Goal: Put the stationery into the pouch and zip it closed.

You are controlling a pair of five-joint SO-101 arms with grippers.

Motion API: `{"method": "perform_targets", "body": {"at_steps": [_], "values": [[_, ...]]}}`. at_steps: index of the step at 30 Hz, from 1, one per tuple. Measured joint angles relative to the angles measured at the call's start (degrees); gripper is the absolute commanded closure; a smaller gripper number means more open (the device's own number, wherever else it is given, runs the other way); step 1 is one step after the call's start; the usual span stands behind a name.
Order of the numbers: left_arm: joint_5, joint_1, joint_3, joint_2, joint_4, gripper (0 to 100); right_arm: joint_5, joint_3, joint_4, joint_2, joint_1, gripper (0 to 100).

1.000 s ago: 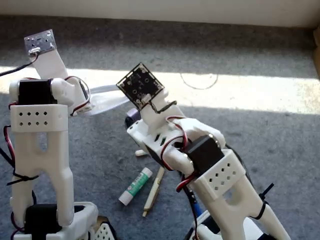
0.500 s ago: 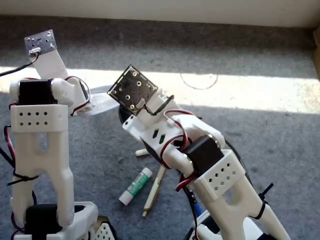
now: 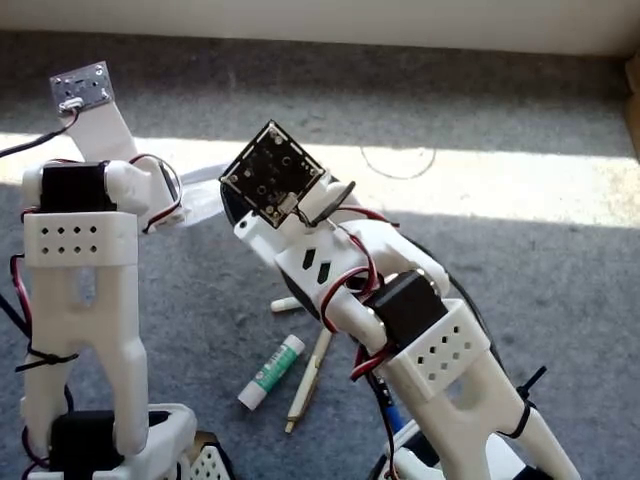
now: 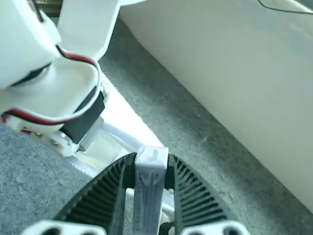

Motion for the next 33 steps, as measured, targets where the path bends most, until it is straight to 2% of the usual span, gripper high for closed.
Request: {"method": "perform_targets", "body": {"at_steps": [9, 19, 24, 33], "values": [[0.0, 0.0, 0.0, 0.1, -0.2, 97, 0.0, 0.0, -4.7, 0.0, -0.4, 99.3], [0.0, -0.1, 0.0, 0.1, -0.2, 97, 0.0, 0.1, -5.5, -5.6, -5.7, 99.3], [0.0, -0.1, 0.0, 0.1, -0.2, 97, 0.1, 1.1, -11.3, -6.2, -5.7, 99.3], [0.0, -0.1, 0.1, 0.1, -0.2, 97, 0.2, 13.3, -25.7, -6.9, -5.7, 99.3]]}}
